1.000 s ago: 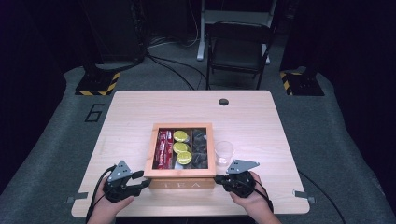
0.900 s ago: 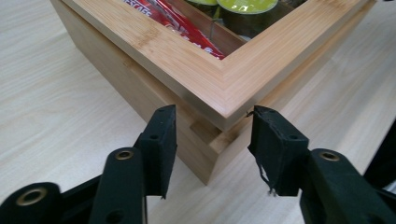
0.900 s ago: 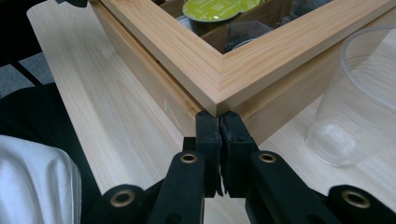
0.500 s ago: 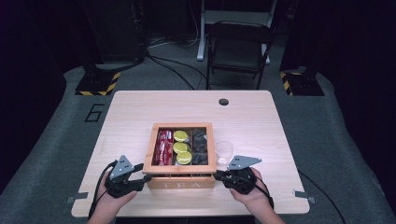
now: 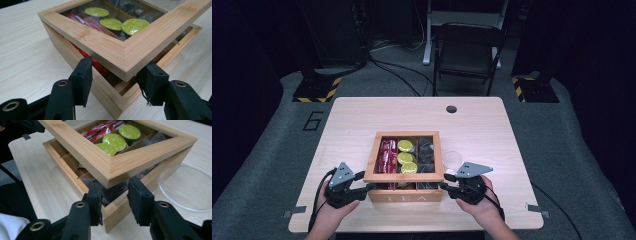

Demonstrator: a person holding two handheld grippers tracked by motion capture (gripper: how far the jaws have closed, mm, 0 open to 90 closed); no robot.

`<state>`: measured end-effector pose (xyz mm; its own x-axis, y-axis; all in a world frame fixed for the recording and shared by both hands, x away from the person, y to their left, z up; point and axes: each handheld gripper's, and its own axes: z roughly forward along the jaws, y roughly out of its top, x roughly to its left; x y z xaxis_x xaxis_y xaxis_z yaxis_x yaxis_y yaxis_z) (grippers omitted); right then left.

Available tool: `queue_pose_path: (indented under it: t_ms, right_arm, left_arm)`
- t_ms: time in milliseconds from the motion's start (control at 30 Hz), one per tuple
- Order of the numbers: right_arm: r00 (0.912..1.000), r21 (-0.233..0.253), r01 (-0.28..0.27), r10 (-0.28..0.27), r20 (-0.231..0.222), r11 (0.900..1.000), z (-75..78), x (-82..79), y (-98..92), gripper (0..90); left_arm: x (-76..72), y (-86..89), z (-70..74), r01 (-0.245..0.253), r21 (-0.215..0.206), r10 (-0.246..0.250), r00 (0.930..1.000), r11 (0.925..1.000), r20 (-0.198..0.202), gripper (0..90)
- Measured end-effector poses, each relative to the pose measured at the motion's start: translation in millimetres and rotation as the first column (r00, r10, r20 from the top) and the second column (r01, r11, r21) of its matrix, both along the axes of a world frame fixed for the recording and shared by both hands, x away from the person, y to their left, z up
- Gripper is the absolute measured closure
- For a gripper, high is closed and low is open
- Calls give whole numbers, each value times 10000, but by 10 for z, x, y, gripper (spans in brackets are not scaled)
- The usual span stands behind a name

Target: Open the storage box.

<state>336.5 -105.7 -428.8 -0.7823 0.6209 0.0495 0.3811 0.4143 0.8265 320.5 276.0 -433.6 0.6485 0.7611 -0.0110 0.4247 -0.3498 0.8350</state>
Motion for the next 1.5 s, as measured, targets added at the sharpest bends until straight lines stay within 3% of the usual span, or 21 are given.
queue_pose_path:
  t_ms: [133,400,767,933,1267,1500]
  right_arm:
    - [9996,111,201,-204,212,9997,53,7,-2,586]
    - [9981,145,214,-222,571,9997,121,15,45,549]
    - [9963,334,427,-450,730,9985,230,58,58,544]
    - [9942,443,554,-592,893,9975,300,95,65,544]
    - [9916,694,633,-707,1088,9956,443,187,67,547]
    - [9885,613,720,-794,1288,9955,547,247,93,552]
  left_arm:
    - [2,2,61,-22,27,21,9996,10000,276,463]
    - [20,16,127,34,-63,-32,9996,10000,269,466]
    - [85,48,247,2,-593,13,9997,9982,243,470]
    - [124,56,345,60,-455,-45,9994,9989,338,481]
    - [247,63,477,55,-634,-15,9980,9980,639,482]
    - [331,15,552,-181,-316,208,9960,9993,865,484]
